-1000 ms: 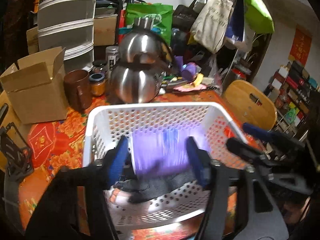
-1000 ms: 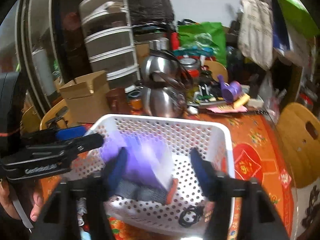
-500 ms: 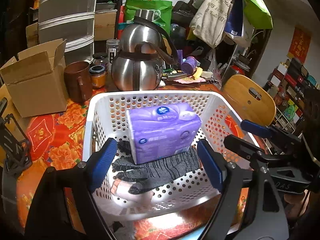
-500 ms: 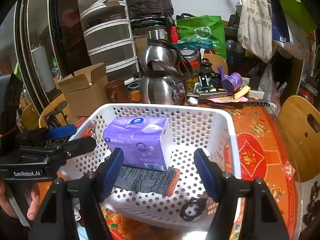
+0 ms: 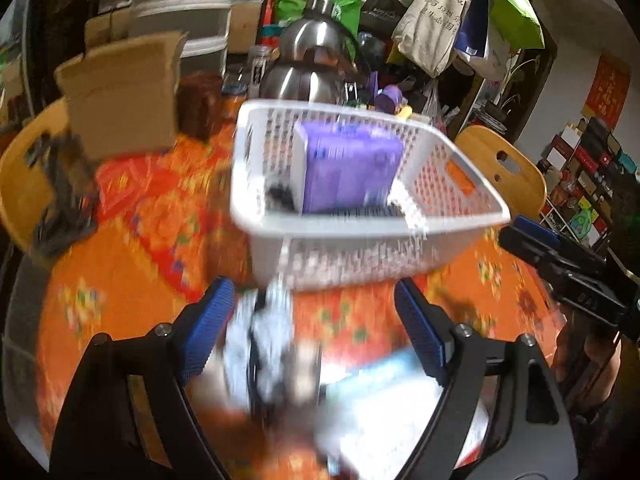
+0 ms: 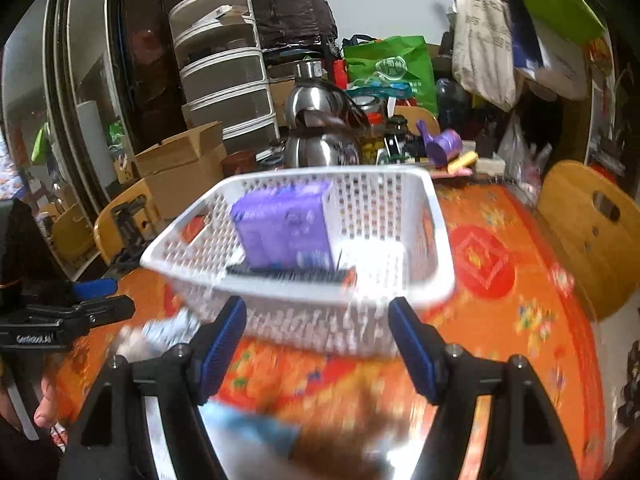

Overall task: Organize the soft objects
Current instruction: 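Withdraw both grippers from the basket toward the remaining items, then grasp the clear plastic bag with the right gripper while the left gripper pinches it too, then lower the plastic bag into the basket and open both grippers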

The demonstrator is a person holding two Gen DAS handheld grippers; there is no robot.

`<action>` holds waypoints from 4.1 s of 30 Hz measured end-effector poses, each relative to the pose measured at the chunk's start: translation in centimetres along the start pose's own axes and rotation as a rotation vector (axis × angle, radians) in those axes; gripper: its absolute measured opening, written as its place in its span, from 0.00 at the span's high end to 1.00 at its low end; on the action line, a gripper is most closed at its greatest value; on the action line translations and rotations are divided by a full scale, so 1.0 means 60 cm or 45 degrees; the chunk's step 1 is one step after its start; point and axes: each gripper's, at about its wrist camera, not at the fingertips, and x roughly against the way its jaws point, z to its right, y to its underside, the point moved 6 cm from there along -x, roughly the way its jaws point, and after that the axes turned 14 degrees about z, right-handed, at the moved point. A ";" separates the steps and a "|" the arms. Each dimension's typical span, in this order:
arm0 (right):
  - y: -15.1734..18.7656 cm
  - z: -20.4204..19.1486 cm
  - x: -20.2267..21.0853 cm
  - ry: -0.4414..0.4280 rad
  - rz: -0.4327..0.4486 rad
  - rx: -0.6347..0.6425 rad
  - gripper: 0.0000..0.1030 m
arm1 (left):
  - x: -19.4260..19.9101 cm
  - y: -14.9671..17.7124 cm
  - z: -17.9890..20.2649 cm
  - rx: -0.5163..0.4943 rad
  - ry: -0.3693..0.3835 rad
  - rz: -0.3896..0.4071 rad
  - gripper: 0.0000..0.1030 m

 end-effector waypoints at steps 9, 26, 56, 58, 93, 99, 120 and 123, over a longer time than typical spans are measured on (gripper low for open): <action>0.167 0.006 0.095 0.009 -0.086 -0.089 0.22 | 0.056 0.182 -0.044 0.098 -0.013 -0.094 0.21; 0.210 -0.012 0.069 -0.075 -0.161 -0.097 0.45 | 0.017 0.220 -0.047 0.159 0.107 -0.108 0.29; 0.192 -0.017 0.108 -0.026 -0.062 0.033 0.93 | 0.106 0.200 0.010 -0.080 0.069 0.104 0.95; 0.190 -0.019 0.113 -0.028 -0.051 0.037 0.94 | 0.112 0.198 0.012 -0.084 0.070 0.119 0.95; -0.059 -0.023 0.113 -0.009 0.174 0.139 0.95 | 0.165 -0.035 0.069 -0.126 0.122 0.336 0.95; -0.131 0.004 0.039 0.032 0.155 0.137 0.95 | 0.091 -0.135 0.066 -0.081 0.119 0.308 0.95; -0.088 0.068 -0.127 0.153 0.015 0.149 0.22 | -0.136 -0.111 0.003 -0.097 -0.051 0.123 0.21; -0.086 0.069 -0.123 0.172 0.025 0.143 0.22 | -0.121 -0.115 0.012 -0.108 -0.006 0.169 0.15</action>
